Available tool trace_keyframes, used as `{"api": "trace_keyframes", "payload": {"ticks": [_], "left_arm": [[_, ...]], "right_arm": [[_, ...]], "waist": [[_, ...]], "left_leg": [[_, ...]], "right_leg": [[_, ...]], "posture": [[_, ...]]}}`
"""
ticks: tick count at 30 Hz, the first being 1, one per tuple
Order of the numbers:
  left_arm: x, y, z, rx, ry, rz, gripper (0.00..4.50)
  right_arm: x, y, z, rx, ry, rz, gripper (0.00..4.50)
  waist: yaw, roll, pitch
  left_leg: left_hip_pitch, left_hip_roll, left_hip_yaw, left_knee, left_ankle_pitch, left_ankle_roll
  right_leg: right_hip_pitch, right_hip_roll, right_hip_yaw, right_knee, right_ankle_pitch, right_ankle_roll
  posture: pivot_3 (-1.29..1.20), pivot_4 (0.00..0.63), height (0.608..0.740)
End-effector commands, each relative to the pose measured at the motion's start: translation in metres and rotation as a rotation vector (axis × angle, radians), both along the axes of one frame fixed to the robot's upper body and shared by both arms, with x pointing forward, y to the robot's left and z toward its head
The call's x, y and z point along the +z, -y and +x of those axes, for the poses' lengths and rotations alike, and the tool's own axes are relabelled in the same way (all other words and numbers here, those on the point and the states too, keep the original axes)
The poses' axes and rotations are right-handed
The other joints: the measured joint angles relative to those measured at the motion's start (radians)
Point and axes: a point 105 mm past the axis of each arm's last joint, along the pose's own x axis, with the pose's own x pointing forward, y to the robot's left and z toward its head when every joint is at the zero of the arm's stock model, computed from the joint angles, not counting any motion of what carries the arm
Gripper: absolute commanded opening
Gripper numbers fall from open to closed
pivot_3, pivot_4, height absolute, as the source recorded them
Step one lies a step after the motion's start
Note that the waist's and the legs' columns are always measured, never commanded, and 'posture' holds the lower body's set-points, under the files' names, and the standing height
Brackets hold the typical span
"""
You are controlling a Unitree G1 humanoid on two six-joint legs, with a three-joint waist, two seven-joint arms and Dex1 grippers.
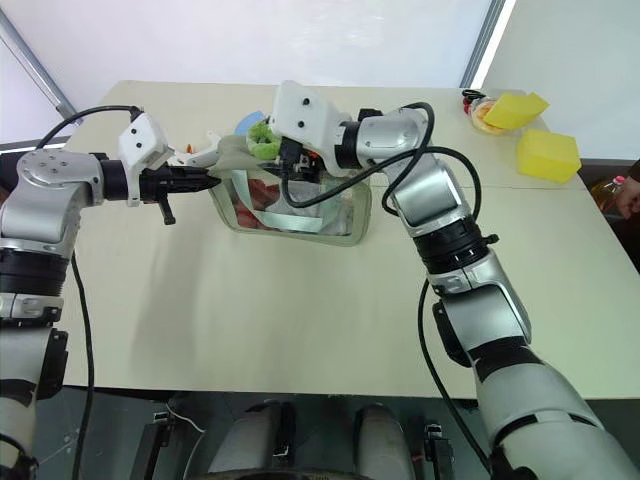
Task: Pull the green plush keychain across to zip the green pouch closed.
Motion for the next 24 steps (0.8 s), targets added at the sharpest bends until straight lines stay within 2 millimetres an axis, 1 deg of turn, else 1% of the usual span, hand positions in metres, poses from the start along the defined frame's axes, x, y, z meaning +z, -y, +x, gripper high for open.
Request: {"api": "trace_keyframes", "payload": {"ticks": [1,5,6,7,8,12,13,16,20,23,24], "left_arm": [[0.008,0.004,-0.002,-0.019,0.031,0.012,0.0],[0.008,0.003,-0.002,-0.018,0.032,0.016,0.0],[0.007,0.003,-0.002,-0.015,0.031,0.017,0.0],[0.007,0.003,-0.002,-0.014,0.031,0.019,0.0],[0.007,0.003,-0.002,-0.013,0.031,0.018,0.0],[0.007,0.004,-0.001,-0.013,0.032,0.014,0.0],[0.007,0.005,-0.001,-0.013,0.031,0.012,0.0],[0.006,0.006,0.0,-0.017,0.028,0.007,0.0],[0.004,0.006,-0.001,-0.02,0.021,0.008,0.0],[0.004,0.006,0.0,-0.019,0.019,0.007,0.0],[0.004,0.005,0.0,-0.02,0.017,0.008,0.0]], "right_arm": [[0.011,-0.005,0.003,0.007,0.028,0.015,3.3],[0.005,-0.005,0.007,0.006,0.019,-0.015,3.3],[0.004,-0.005,0.008,0.006,0.017,-0.017,3.07],[0.004,-0.005,0.009,0.005,0.016,-0.017,2.78],[0.004,-0.005,0.009,0.006,0.014,-0.017,2.4],[0.006,-0.004,0.012,-0.005,0.039,-0.019,0.3],[0.007,-0.002,0.013,-0.009,0.046,-0.019,0.01],[0.013,0.005,0.013,-0.026,0.054,0.0,0.01],[0.024,0.02,0.01,-0.055,0.064,0.017,0.01],[0.035,0.039,0.01,-0.109,0.069,0.045,0.01],[0.039,0.054,0.012,-0.162,0.082,0.042,0.01]], "waist": [[-0.001,0.0,0.0],[-0.002,0.0,0.0],[-0.002,0.0,0.0],[-0.002,0.0,0.0],[-0.002,0.0,0.0],[-0.002,0.0,0.0],[-0.002,0.0,0.0],[-0.002,0.0,0.0],[0.001,0.0,0.0],[0.001,0.0,0.0],[0.002,0.0,0.0]], "left_leg": [[0.0,0.0,0.0,0.0,0.0,0.0],[0.0,0.0,0.0,0.0,0.0,0.0],[0.0,0.0,0.0,0.0,0.0,0.0],[0.0,0.0,0.0,0.0,0.0,0.0],[0.0,0.0,0.0,0.0,0.0,0.0],[0.0,0.0,0.0,0.0,0.0,0.0],[0.0,0.0,0.0,0.0,0.0,0.0],[0.0,0.0,0.0,0.0,0.0,0.0],[0.0,0.0,0.0,0.0,0.0,0.0],[0.0,0.0,0.0,0.0,0.0,0.0],[0.0,0.0,0.0,0.0,0.0,0.0]], "right_leg": [[0.0,0.0,0.0,0.0,0.0,0.0],[0.0,0.0,0.0,0.0,0.0,0.0],[0.0,0.0,0.0,0.0,0.0,0.0],[0.0,0.0,0.0,0.0,0.0,0.0],[0.0,0.0,0.0,0.0,0.0,0.0],[0.0,0.0,0.0,0.0,0.0,0.0],[0.0,0.0,0.0,0.0,0.0,0.0],[0.0,0.0,0.0,0.0,0.0,0.0],[0.0,0.0,0.0,0.0,0.0,0.0],[0.0,0.0,0.0,0.0,0.0,0.0],[0.0,0.0,0.0,0.0,0.0,0.0]], "posture": [[0.0,0.15,0.74],[0.0,0.15,0.74],[0.0,0.15,0.74],[0.0,0.15,0.74],[0.0,0.15,0.74],[0.0,0.15,0.74],[0.0,0.15,0.74],[0.0,0.15,0.74],[0.0,0.15,0.74],[0.0,0.15,0.74],[0.0,0.15,0.74]]}}
